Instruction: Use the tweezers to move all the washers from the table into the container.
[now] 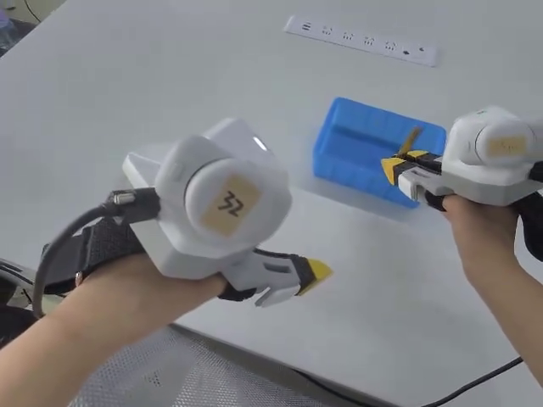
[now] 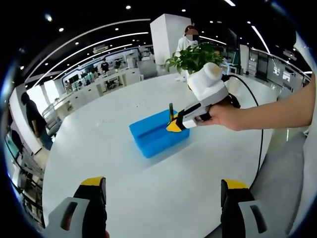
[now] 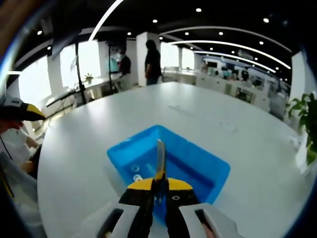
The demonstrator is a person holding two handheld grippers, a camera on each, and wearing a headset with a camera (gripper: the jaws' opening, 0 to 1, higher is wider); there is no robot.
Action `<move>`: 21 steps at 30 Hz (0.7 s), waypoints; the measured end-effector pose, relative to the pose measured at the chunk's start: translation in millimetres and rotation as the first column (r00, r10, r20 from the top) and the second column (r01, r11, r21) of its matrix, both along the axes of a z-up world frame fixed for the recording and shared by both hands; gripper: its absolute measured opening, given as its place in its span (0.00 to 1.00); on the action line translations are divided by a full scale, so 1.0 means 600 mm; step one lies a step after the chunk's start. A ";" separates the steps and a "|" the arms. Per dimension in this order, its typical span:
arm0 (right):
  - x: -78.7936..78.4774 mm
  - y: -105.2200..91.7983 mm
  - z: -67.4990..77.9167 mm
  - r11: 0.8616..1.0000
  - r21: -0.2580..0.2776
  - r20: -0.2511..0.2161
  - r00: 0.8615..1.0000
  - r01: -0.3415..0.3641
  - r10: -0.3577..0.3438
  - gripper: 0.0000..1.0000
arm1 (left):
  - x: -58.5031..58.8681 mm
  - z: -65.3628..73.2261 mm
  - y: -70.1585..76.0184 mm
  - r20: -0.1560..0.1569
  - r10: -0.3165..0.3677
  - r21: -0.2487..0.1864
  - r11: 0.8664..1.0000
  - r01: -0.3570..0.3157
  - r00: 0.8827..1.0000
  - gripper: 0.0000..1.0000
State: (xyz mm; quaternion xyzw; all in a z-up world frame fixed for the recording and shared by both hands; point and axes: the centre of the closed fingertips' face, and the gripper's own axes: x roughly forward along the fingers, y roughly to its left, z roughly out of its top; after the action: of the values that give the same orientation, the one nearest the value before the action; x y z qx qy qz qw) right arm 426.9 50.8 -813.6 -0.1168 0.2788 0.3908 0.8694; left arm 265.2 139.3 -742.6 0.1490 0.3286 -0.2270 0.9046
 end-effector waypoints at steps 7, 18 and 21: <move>0.005 0.004 -0.001 1.000 0.002 -0.008 1.000 0.004 -0.004 0.04 | -0.002 -0.007 0.001 -0.008 -0.002 0.011 1.000 0.002 1.000 0.99; 0.009 0.007 -0.002 1.000 0.015 -0.016 1.000 0.001 -0.001 0.04 | -0.002 -0.008 0.004 -0.011 -0.002 0.020 1.000 0.002 1.000 0.99; 0.009 0.009 -0.001 1.000 0.015 -0.024 1.000 -0.006 0.006 0.05 | -0.001 -0.008 0.005 -0.009 -0.003 0.024 1.000 0.004 1.000 0.99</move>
State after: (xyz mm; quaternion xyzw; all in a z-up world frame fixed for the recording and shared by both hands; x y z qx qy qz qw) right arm 432.1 56.3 -814.2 -0.1064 0.2860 0.3969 0.8656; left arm 264.4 142.0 -747.3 0.1593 0.3352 -0.2253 0.9008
